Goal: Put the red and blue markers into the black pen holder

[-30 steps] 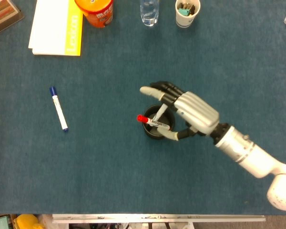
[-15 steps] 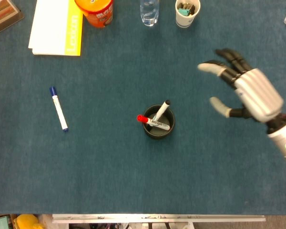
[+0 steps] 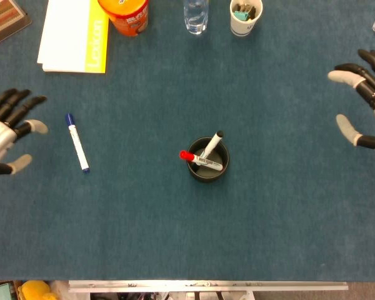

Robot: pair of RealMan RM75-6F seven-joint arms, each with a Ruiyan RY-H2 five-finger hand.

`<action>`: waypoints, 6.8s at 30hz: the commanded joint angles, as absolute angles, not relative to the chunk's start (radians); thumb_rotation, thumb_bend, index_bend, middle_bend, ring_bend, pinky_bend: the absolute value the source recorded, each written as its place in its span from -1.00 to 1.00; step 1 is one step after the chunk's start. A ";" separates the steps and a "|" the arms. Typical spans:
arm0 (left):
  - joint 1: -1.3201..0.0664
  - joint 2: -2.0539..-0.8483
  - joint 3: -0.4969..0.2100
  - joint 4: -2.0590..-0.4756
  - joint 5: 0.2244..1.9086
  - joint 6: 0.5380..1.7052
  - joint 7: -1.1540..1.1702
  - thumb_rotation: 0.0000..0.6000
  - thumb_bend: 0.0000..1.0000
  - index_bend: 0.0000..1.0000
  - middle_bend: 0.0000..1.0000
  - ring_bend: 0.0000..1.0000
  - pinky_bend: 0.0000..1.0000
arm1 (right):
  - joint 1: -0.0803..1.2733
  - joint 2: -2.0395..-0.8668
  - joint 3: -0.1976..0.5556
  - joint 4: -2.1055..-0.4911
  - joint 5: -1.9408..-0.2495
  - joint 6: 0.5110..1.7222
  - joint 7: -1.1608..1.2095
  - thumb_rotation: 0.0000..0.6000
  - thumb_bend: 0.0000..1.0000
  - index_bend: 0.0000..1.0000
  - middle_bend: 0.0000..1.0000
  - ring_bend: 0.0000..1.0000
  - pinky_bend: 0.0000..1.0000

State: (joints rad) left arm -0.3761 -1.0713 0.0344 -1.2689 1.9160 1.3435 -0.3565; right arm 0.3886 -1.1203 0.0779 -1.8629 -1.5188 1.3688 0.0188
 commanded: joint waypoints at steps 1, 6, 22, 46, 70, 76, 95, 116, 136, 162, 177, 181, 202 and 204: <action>-0.424 -1.116 0.062 -1.210 1.965 1.335 -0.383 1.00 -0.54 -0.24 -0.80 -1.00 -0.84 | 0.380 -1.113 0.078 -1.867 -1.520 1.374 0.021 1.00 -0.29 -0.49 -0.53 -0.90 -1.00; -0.479 -1.171 0.090 -1.134 2.011 1.328 -0.398 1.00 -0.54 -0.18 -0.79 -1.00 -0.84 | 0.368 -1.110 0.079 -1.867 -1.519 1.372 0.018 1.00 -0.29 -0.49 -0.53 -0.90 -1.00; -0.555 -1.348 0.157 -0.863 2.058 1.377 -0.370 1.00 -0.54 -0.17 -0.79 -1.00 -0.84 | 0.350 -1.114 0.090 -1.858 -1.508 1.357 0.011 1.00 -0.29 -0.49 -0.53 -0.90 -1.00; -0.560 -1.600 0.284 -0.442 2.059 1.463 -0.454 1.00 -0.54 -0.12 -0.79 -1.00 -0.84 | 0.323 -1.121 0.095 -1.856 -1.490 1.347 0.001 1.00 -0.29 -0.47 -0.53 -0.90 -1.00; -0.594 -1.631 0.341 -0.420 2.027 1.449 -0.428 1.00 -0.54 -0.09 -0.79 -1.00 -0.84 | 0.302 -1.114 0.103 -1.845 -1.496 1.355 0.025 1.00 -0.29 -0.46 -0.53 -0.90 -1.00; -0.598 -1.635 0.351 -0.421 2.022 1.441 -0.423 1.00 -0.54 -0.08 -0.79 -1.00 -0.84 | 0.298 -1.113 0.106 -1.842 -1.497 1.358 0.032 1.00 -0.29 -0.46 -0.53 -0.90 -1.00; -0.600 -1.642 0.368 -0.423 2.003 1.435 -0.421 1.00 -0.54 -0.02 -0.79 -1.00 -0.84 | 0.281 -1.101 0.107 -1.850 -1.507 1.372 0.037 1.00 -0.29 -0.44 -0.53 -0.90 -1.00; -0.609 -1.652 0.379 -0.429 1.994 1.425 -0.426 1.00 -0.54 0.11 -0.78 -1.00 -0.84 | 0.266 -1.093 0.111 -1.847 -1.509 1.385 0.048 1.00 -0.29 -0.44 -0.53 -0.90 -1.00; -0.629 -1.637 0.376 -0.494 1.976 1.370 -0.399 1.00 -0.48 0.01 -0.79 -1.00 -0.84 | 0.251 -1.079 0.111 -1.847 -1.518 1.400 0.061 1.00 -0.29 -0.44 -0.53 -0.90 -1.00; -0.634 -1.587 0.351 -0.595 1.943 1.367 -0.408 1.00 -0.45 0.22 -0.78 -1.00 -0.84 | 0.241 -1.075 0.119 -1.850 -1.527 1.418 0.073 1.00 -0.29 -0.44 -0.53 -0.90 -1.00; -0.650 -1.319 0.269 -1.072 1.816 1.376 -0.564 1.00 -0.44 0.26 -0.73 -1.00 -0.84 | 0.261 -1.097 0.128 -1.827 -1.526 1.395 0.093 1.00 -0.29 -0.44 -0.53 -0.90 -1.00; -0.671 -1.229 0.249 -1.248 1.772 1.332 -0.642 1.00 -0.44 0.26 -0.72 -1.00 -0.84 | 0.267 -1.104 0.129 -1.821 -1.526 1.387 0.099 1.00 -0.29 -0.44 -0.53 -0.90 -1.00; -0.760 -1.052 0.195 -1.690 1.709 1.149 -1.096 1.00 -0.44 0.24 -0.71 -1.00 -0.84 | 0.283 -1.107 0.144 -1.810 -1.508 1.375 0.106 1.00 -0.29 -0.44 -0.53 -0.90 -1.00; -0.770 -1.048 0.186 -1.709 1.709 1.134 -1.114 1.00 -0.44 0.24 -0.71 -1.00 -0.84 | 0.284 -1.107 0.144 -1.808 -1.506 1.374 0.106 1.00 -0.29 -0.44 -0.53 -0.90 -1.00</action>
